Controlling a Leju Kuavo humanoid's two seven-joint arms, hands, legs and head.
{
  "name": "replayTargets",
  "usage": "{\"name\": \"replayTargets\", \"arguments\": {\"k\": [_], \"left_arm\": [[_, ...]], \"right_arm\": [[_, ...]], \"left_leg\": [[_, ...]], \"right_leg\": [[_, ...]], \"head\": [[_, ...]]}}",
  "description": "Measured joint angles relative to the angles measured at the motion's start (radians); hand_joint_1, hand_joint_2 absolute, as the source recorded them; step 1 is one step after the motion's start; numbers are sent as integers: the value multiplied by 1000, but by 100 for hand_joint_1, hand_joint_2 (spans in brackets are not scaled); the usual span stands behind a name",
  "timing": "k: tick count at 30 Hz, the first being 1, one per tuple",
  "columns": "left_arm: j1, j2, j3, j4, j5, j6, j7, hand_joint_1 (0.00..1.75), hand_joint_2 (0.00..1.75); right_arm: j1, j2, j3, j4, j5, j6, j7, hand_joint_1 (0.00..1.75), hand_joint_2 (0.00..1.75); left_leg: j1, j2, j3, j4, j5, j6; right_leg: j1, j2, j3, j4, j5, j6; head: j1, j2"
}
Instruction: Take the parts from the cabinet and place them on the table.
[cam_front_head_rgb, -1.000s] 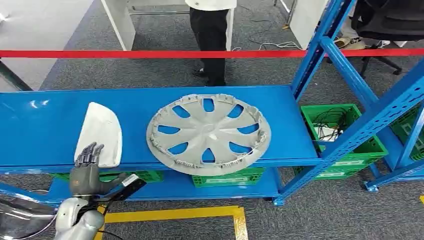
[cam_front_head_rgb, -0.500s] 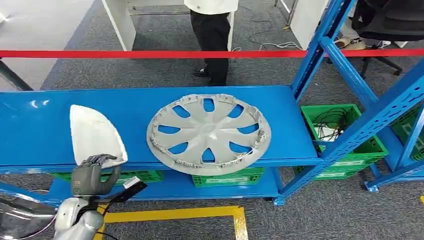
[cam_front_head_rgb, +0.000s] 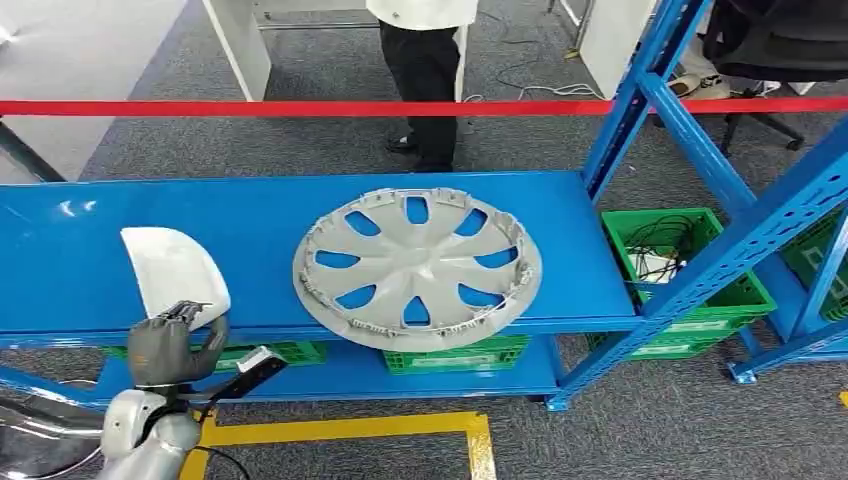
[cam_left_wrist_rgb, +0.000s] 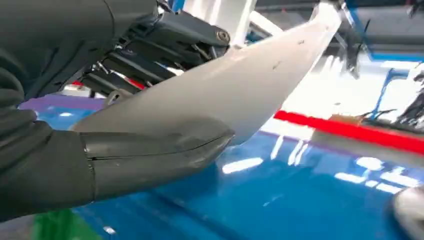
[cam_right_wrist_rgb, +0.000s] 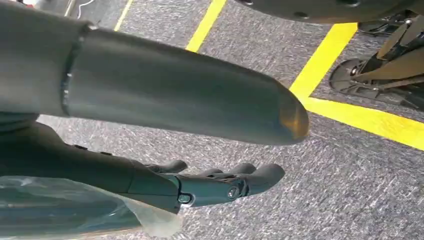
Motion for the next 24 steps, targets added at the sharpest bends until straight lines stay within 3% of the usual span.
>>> {"name": "replayTargets", "arguments": {"k": [9,16,17,24], "left_arm": [[82,-46,6,-251,65,-1,-108,175,175],[107,-66,8,-358,65,-2,-118,175,175],[109,-68,8,-366,65,-2,-118,175,175],[133,-75,-1,-475,54,-2,-118,175,175]], "right_arm": [[2,0,-17,0,-10,0,-5,0,0],[1,0,-26,0,-13,1,-8,0,0],[1,0,-26,0,-13,1,-8,0,175],[2,0,-34,0,-15,1,-7,0,175]], "left_leg": [[0,0,-1,0,0,0],[0,0,-1,0,0,0],[0,0,-1,0,0,0],[0,0,-1,0,0,0]], "right_leg": [[0,1,-1,0,0,0],[0,0,-1,0,0,0],[0,0,-1,0,0,0],[0,0,-1,0,0,0]], "head": [[0,0],[0,0],[0,0],[0,0]]}}
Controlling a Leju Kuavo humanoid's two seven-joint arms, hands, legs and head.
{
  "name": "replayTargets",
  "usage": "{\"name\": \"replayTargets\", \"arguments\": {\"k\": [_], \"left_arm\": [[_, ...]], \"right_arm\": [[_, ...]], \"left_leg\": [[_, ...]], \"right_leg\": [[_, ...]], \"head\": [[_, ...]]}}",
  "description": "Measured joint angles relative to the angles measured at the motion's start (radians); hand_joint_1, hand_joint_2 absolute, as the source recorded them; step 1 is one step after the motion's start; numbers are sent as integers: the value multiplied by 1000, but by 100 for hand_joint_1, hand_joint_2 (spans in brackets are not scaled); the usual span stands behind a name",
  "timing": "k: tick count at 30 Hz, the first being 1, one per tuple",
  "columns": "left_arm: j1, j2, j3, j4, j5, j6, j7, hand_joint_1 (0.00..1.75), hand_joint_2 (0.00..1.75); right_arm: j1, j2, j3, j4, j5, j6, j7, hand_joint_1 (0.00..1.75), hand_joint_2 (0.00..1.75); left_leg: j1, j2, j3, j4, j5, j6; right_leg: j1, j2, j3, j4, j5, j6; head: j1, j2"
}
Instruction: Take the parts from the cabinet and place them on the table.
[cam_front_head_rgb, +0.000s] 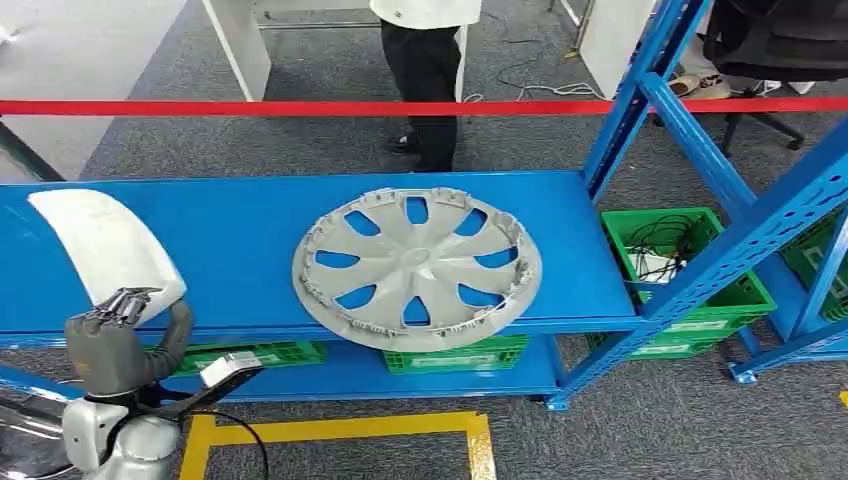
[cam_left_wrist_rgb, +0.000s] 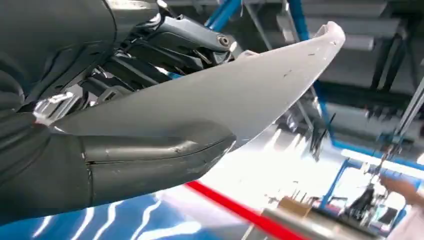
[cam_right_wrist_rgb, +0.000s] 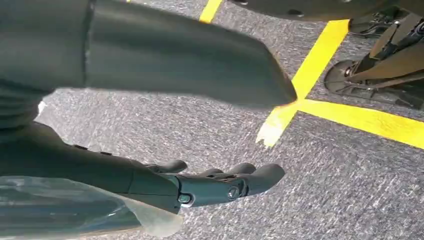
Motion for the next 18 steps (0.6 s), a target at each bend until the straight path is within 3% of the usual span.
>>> {"name": "replayTargets", "arguments": {"k": [8,18], "left_arm": [[21,-7,-42,-162,-31,0,0,175,175],[30,-9,-76,-186,1,-2,0,175,175]], "right_arm": [[0,0,-13,0,-6,0,3,0,175],[-1,3,-26,0,-10,-2,0,0,175]], "left_leg": [[0,0,0,0,0,0],[0,0,0,0,0,0]], "right_leg": [[0,0,0,0,0,0],[0,0,0,0,0,0]], "head": [[0,0],[0,0]]}}
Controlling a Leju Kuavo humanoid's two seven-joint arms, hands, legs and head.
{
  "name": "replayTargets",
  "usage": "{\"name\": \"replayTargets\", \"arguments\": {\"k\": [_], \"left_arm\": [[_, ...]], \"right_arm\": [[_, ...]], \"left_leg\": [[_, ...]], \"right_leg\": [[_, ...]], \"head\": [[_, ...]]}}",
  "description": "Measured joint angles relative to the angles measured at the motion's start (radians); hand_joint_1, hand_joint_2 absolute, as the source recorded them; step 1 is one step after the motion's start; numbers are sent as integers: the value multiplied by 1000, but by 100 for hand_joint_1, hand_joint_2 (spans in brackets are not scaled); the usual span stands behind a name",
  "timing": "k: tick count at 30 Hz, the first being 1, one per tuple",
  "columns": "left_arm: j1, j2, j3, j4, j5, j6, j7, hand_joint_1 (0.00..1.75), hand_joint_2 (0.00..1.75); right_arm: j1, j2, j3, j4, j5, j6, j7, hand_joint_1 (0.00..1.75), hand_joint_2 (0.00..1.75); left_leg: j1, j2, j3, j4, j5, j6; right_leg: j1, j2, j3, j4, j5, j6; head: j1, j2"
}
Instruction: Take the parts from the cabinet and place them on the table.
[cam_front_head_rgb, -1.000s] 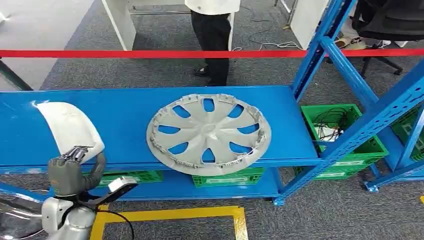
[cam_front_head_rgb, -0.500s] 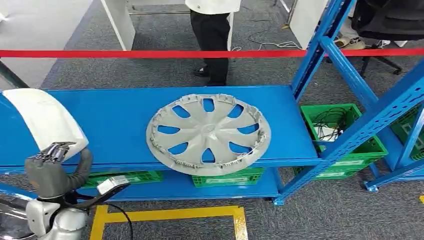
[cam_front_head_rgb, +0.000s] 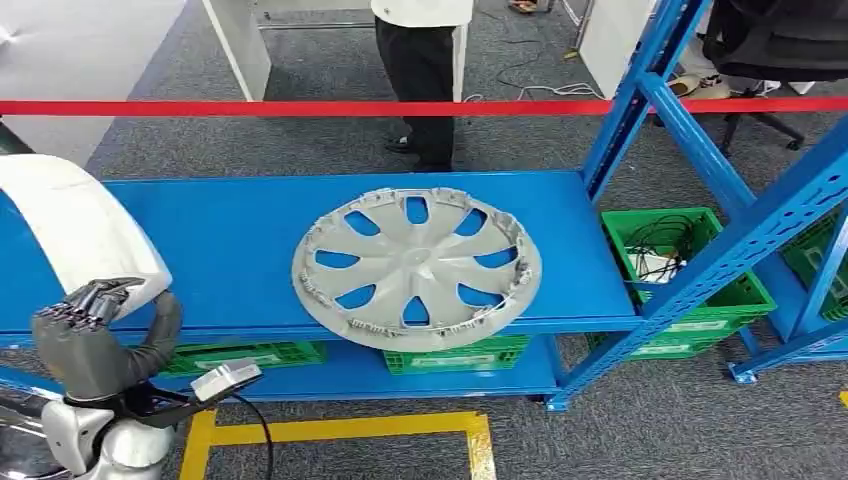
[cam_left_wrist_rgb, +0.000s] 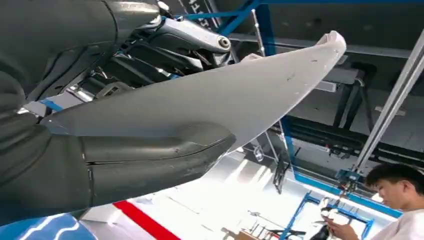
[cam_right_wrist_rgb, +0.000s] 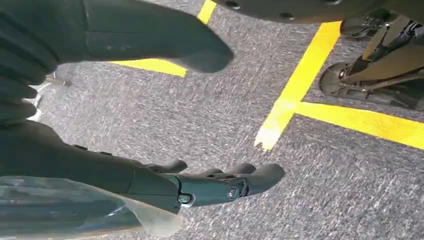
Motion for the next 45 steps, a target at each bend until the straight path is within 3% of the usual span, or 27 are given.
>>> {"name": "replayTargets", "arguments": {"k": [14,21,25,26,27,28,30,31,32,33,34,36,37,38,41,42,43,44,45], "left_arm": [[17,8,-7,20,50,-2,2,175,175],[56,36,-6,16,35,-2,52,175,175],[63,51,-6,14,34,-2,56,175,175],[63,52,-6,10,32,-2,56,175,175],[62,53,-6,8,32,-2,56,175,175],[62,54,-7,8,32,-2,56,175,175],[67,56,-6,6,32,-2,59,175,175],[69,58,-6,6,32,-2,61,175,175],[69,60,-6,6,32,-2,66,175,175],[69,61,-6,6,32,-2,72,175,175],[69,64,-7,6,32,-2,75,175,175],[69,68,-8,6,32,-2,83,175,175],[69,70,-8,6,32,-2,92,175,175],[68,72,-9,6,32,-2,96,175,175],[69,81,-14,6,31,-2,97,175,175],[69,84,-15,6,30,-2,97,175,175],[69,87,-16,6,29,-2,99,175,175],[69,90,-18,6,29,-2,104,175,175],[69,93,-20,6,27,-2,108,175,175]], "right_arm": [[0,8,-25,0,16,-3,-3,0,175],[0,27,-25,0,29,-13,2,0,175],[0,48,-26,0,29,-39,17,0,175],[0,52,-26,0,29,-40,18,0,175],[0,52,-26,0,29,-41,18,0,175],[0,52,-26,0,29,-42,18,0,175],[-4,54,-27,0,29,-42,19,0,175],[-4,55,-27,0,29,-42,19,0,175],[-4,57,-27,0,29,-43,20,0,175],[-3,58,-27,0,30,-44,21,0,175],[-3,58,-27,0,30,-45,21,0,175],[-3,58,-27,0,30,-48,21,0,175],[-6,59,-27,0,31,-50,21,0,175],[-8,63,-27,0,31,-50,21,0,175],[-8,64,-27,0,31,-50,21,0,175],[-8,68,-27,0,31,-50,21,0,175],[-9,68,-28,0,31,-51,21,0,175],[-10,68,-28,0,31,-51,21,0,175],[-11,69,-28,0,31,-51,21,0,175]], "left_leg": [[0,0,0,0,0,0],[-3,0,-1,6,-3,4],[-4,0,-3,10,-3,8],[-2,3,-2,2,2,14],[9,12,5,-15,13,24],[8,17,7,-18,16,28],[7,29,5,-17,20,33],[6,35,3,-17,20,33],[6,40,1,-15,20,33],[6,44,0,-15,20,32],[7,46,0,-13,19,31],[10,48,0,-4,12,20],[10,49,-3,4,8,12],[4,49,-10,13,5,5],[6,49,-13,20,12,-6],[7,48,-17,26,2,-13],[9,46,-25,44,-27,-21],[11,45,-41,92,-75,-26],[12,45,-67,171,-127,-30]], "right_leg": [[0,0,0,0,0,0],[-2,0,0,-1,1,2],[-4,3,1,-4,4,9],[-2,6,2,-8,7,15],[-2,0,-5,-2,-1,16],[3,-25,-17,25,-28,16],[-1,-50,-78,172,-118,20],[-3,-54,-109,250,-153,23],[-4,-56,-130,305,-169,27],[-6,-56,-126,306,-156,29],[-8,-57,-98,261,-122,30],[-13,-65,4,82,-38,32],[-13,-71,40,19,-53,33],[-5,-65,54,12,-47,23],[-4,-62,44,18,-49,11],[-11,-64,39,14,-43,1],[-11,-64,33,14,-38,-6],[-11,-64,26,14,-33,-13],[-9,-65,18,15,-28,-19]], "head": [[0,0],[0,0],[0,0],[-1,0],[0,0],[3,0],[14,0],[13,0],[15,0],[14,0],[14,0],[14,0],[14,0],[16,0],[11,0],[13,0],[9,0],[3,0],[2,0]]}}
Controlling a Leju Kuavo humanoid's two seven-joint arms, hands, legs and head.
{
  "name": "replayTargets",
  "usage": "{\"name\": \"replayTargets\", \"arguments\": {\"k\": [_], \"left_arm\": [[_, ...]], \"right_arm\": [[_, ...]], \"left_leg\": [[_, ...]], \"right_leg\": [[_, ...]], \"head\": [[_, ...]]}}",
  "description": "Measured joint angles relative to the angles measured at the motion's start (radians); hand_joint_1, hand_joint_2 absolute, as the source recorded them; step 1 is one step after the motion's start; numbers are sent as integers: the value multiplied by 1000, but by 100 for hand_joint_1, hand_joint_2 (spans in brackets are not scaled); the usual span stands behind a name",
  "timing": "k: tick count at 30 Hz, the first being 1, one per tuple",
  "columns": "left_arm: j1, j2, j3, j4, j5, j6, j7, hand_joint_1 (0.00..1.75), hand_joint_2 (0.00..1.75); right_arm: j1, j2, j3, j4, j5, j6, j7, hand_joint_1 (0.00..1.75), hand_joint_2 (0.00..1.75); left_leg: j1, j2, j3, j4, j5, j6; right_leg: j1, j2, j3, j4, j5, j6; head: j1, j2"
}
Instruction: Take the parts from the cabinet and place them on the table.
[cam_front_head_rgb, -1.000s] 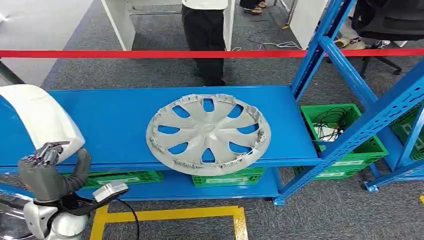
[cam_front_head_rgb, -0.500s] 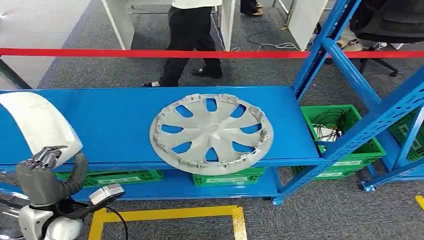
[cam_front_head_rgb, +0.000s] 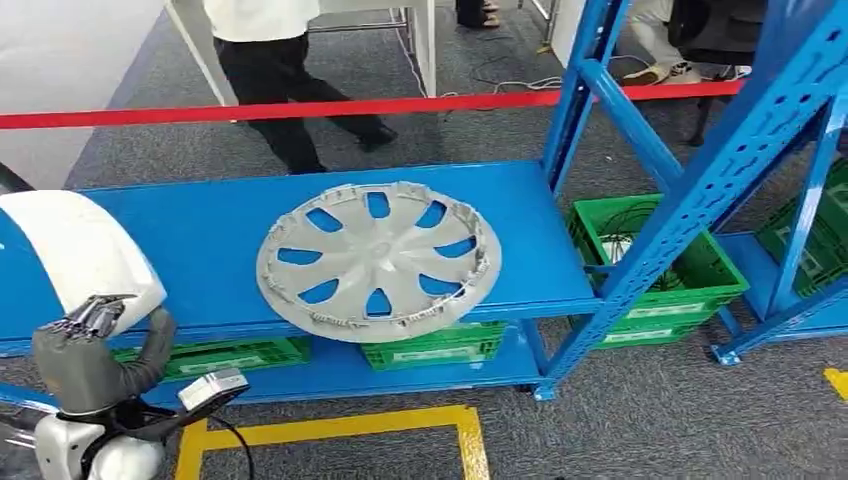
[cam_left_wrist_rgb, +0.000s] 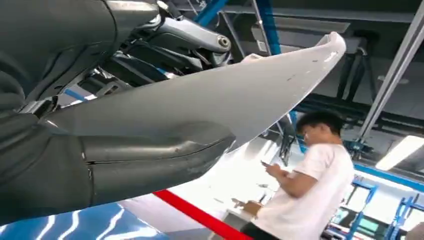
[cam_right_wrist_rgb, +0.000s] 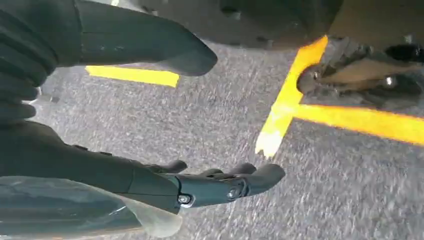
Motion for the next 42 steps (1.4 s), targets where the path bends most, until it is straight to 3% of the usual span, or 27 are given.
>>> {"name": "replayTargets", "arguments": {"k": [2,3,4,6,7,8,12,13,14,16,17,18,19,21,22,24,26,27,28,30,32,33,34,36,37,39,42], "left_arm": [[1,3,-3,0,-9,0,2,175,175],[1,5,-4,0,-15,0,1,175,175],[0,6,-4,0,-21,0,-4,175,175],[0,6,-3,0,-29,0,-14,175,175],[-1,6,-3,0,-33,0,-20,175,175],[-3,6,-3,-1,-36,0,-23,175,175],[-3,5,-3,-3,-37,0,-31,175,175],[-6,6,-2,-3,-37,0,-32,175,175],[-7,5,-2,-4,-37,0,-34,175,175],[-6,4,-2,-4,-37,0,-37,175,175],[-6,4,-2,-3,-37,0,-38,175,175],[-6,3,-2,-3,-37,0,-39,175,175],[-6,3,-2,-3,-37,0,-41,175,175],[-8,3,-2,-3,-36,0,-43,175,175],[-8,3,-2,-3,-36,0,-47,175,175],[-10,2,-2,-4,-35,0,-53,175,175],[-15,1,-2,-4,-35,0,-55,175,175],[-15,1,-3,-4,-36,0,-58,175,175],[-15,1,-3,-4,-36,0,-61,175,175],[-16,1,-3,-4,-36,0,-69,175,175],[-16,-1,-3,-4,-37,0,-77,175,175],[-16,-1,-3,-4,-37,0,-80,175,175],[-16,-2,-3,-4,-37,0,-86,175,175],[-16,-5,-4,-7,-36,0,-94,175,175],[-16,-7,-4,-12,-37,0,-96,175,175],[-17,-12,-5,-22,-36,0,-102,175,175],[-14,-18,-5,-26,-36,0,-108,175,175]], "right_arm": [[0,0,0,0,1,0,0,0,175],[0,0,0,0,2,0,0,0,175],[1,0,-1,0,4,0,1,0,175],[0,2,-1,0,5,0,3,0,175],[0,3,-1,0,5,0,3,0,175],[-1,6,-2,0,6,0,3,0,175],[0,7,-3,0,7,0,3,0,175],[1,7,-4,1,7,1,3,0,175],[-1,7,-4,1,7,0,3,0,175],[0,7,-4,1,8,2,3,0,175],[-1,7,-4,1,9,2,3,0,175],[-1,7,-4,1,10,3,3,0,175],[-1,7,-4,1,10,3,3,0,175],[-1,7,-4,1,10,3,3,0,175],[-2,7,-4,1,10,3,3,0,175],[-7,7,-4,1,10,3,2,0,175],[-6,7,-4,1,10,3,1,0,175],[-6,7,-4,1,10,3,0,0,175],[-5,8,-4,2,10,3,0,0,175],[-6,8,-5,2,10,0,-3,0,175],[-7,8,-5,2,9,0,-4,0,175],[-7,8,-6,2,9,0,-4,0,175],[-7,8,-8,2,9,0,-4,0,175],[-7,8,-13,2,7,-2,-3,0,175],[-6,8,-14,2,6,-3,-3,0,175],[-6,8,-14,2,4,-7,-3,0,175],[-4,8,-21,2,0,-8,0,0,175]], "left_leg": [[2,0,-42,143,-68,-4],[2,0,-37,154,-63,-3],[2,0,-13,124,-34,0],[2,-1,83,-39,50,10],[1,-5,133,-127,75,18],[-3,-10,161,-180,64,21],[-6,-8,142,-189,85,31],[1,0,133,-194,97,38],[1,0,119,-194,107,50],[-2,2,94,-191,125,53],[-4,4,81,-188,134,54],[-6,6,67,-186,142,54],[-8,7,53,-182,149,53],[-9,8,27,-169,161,50],[-9,8,19,-162,164,47],[-15,8,9,-150,173,37],[-11,9,-3,-150,193,27],[-12,8,-6,-150,200,22],[-10,4,-11,-144,182,15],[-6,0,-37,-60,77,1],[0,0,-69,94,-19,-7],[2,0,-72,142,-28,-10],[4,0,-62,153,-6,-11],[8,0,9,69,78,-10],[9,-1,70,-22,102,-7],[5,-6,164,-180,64,3],[-3,-7,145,-181,71,22]], "right_leg": [[2,0,-17,1,12,-3],[3,0,-25,1,17,-3],[3,0,-32,3,22,-2],[5,3,-41,5,32,1],[5,5,-43,5,36,4],[10,5,-49,7,42,12],[8,5,-59,-3,74,41],[6,6,-67,9,46,43],[7,3,-90,46,-11,45],[6,3,-124,190,-123,49],[6,3,-139,261,-151,52],[6,3,-141,306,-147,52],[7,3,-123,303,-115,52],[7,2,-31,189,-34,46],[8,2,31,97,-23,41],[13,2,115,-31,-65,36],[16,4,102,-31,-64,33],[15,4,96,-32,-56,26],[6,-3,88,-38,-42,14],[7,-4,65,-37,-24,-1],[8,-4,37,-35,-3,-2],[8,-4,23,-32,7,-2],[7,-5,6,-28,15,-1],[7,-4,-28,-15,31,4],[7,-3,-43,-8,39,8],[12,-1,-58,0,53,21],[9,-2,-70,-8,87,43]], "head": [[-1,0],[-1,0],[-1,0],[-2,0],[-2,0],[-2,0],[-1,0],[-3,0],[2,0],[6,0],[6,0],[6,0],[6,0],[6,0],[6,0],[5,0],[7,0],[5,0],[7,0],[-4,0],[-8,0],[-9,0],[-10,0],[-11,0],[-11,0],[-11,0],[-11,0]]}}
